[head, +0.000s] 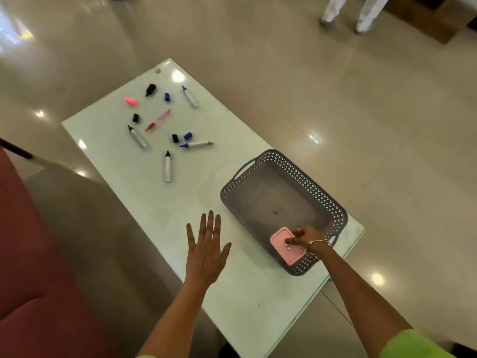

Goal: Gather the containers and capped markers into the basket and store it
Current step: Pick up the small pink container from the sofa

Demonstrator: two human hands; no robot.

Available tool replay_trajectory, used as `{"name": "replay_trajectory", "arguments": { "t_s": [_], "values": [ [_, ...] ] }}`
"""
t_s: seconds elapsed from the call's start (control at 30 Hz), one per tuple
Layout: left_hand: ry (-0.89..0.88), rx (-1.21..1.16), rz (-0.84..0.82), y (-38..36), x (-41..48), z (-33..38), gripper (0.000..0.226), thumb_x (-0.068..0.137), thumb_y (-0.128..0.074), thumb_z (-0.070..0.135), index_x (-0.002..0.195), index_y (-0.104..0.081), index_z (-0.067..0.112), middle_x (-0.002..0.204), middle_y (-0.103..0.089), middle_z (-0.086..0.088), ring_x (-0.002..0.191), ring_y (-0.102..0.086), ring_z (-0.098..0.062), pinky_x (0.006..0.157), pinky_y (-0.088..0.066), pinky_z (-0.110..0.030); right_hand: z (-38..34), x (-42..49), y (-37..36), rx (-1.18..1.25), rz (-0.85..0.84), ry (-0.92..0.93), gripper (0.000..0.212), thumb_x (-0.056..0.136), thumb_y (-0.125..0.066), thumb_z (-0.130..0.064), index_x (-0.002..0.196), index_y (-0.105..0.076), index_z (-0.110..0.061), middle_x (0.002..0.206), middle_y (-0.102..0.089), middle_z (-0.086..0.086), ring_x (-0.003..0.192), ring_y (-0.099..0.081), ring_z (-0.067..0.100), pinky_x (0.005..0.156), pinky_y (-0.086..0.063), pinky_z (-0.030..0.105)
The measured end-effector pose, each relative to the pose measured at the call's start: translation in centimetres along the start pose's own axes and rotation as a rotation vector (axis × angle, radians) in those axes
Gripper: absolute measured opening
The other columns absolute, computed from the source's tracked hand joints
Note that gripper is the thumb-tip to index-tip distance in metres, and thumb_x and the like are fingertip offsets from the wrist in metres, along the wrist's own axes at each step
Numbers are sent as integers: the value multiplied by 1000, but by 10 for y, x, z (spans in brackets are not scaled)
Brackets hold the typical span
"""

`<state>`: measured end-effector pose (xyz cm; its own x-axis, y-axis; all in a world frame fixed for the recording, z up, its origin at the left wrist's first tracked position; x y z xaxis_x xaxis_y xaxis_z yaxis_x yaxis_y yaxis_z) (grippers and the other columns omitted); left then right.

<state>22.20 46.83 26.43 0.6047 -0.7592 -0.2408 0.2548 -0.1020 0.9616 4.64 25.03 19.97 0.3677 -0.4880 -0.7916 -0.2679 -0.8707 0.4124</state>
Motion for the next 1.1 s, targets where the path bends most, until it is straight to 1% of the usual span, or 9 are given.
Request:
{"name": "replay_trajectory", "arguments": {
  "t_s": [0.1,0.2,0.27,0.33,0.5,0.6,0.7,0.8,1.1],
  "values": [
    [2,3,-33,-16,-4,2,69,91,-20,50,147,-12,11,154,-18,-10,143,-12,-24,113,-2,-53,8,8,-10,-66,-48,29,34,72,-75,-5,103,-65,6,86,-62,6,79,-56,16,52,-39,9],
    [-8,4,-37,-21,-4,5,70,91,-20,53,147,-12,11,155,-15,-9,143,-10,-24,112,-2,-53,16,16,-15,-149,-70,12,17,73,-74,-4,88,-68,3,55,-67,-14,45,-53,-9,48,-38,9],
    [-6,-3,-28,-22,-2,3,70,91,-21,53,147,-12,12,155,-15,-9,143,-10,-25,112,0,-52,17,18,-21,-198,-77,24,32,75,-73,-7,104,-65,2,77,-76,-1,40,-51,-11,45,-37,3],
    [-1,-5,-25,-22,0,1,70,91,-20,54,147,-10,13,155,-13,-8,143,-9,-24,112,1,-52,16,20,-25,-230,-68,58,39,76,-72,-9,112,-62,-1,107,-69,16,53,-55,-8,50,-36,5],
    [-1,6,-21,-23,2,-7,71,91,-20,56,147,-10,13,155,-15,-8,143,-10,-24,113,3,-51,18,17,-27,-302,-20,64,39,75,-73,-15,111,-64,-4,110,-68,17,85,-58,18,56,-39,9],
    [20,-5,-29,-15,-2,-12,71,91,-18,55,147,-11,11,155,-17,-9,143,-11,-24,112,3,-51,1,4,-26,-466,44,88,52,80,-68,-19,126,-49,-4,124,-59,19,110,-57,29,90,-46,28],
    [65,-22,-2,6,-9,-22,68,91,-18,51,146,-11,10,155,-18,-9,143,-11,-25,111,1,-52,-59,-34,-37,-557,314,380,59,89,-45,-37,137,-32,-4,142,-40,21,133,-35,34,111,-26,44],
    [122,-44,37,34,-14,-42,67,92,-19,48,146,-8,10,155,-14,-9,143,-8,-25,112,4,-51,-132,-83,-88,-716,345,704,76,86,-16,-61,144,-15,-13,153,-18,16,142,-11,32,115,-5,46],
    [342,-137,110,91,-34,-180,66,91,-16,44,146,-1,10,156,-4,-9,144,1,-25,114,5,-53,-291,-131,-227,-961,280,1048,66,91,-29,-46,145,-13,-12,154,-13,16,143,-5,29,114,4,44]
  ]
}}
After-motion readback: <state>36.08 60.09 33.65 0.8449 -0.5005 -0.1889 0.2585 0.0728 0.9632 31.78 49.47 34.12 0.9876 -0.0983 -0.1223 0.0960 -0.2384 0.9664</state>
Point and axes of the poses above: each hand's wrist, its own x-axis towards the middle knuckle, its own y-axis out of the back of the hand, z = x × y, the point moved 8 cm from there along x, towards the middle knuckle
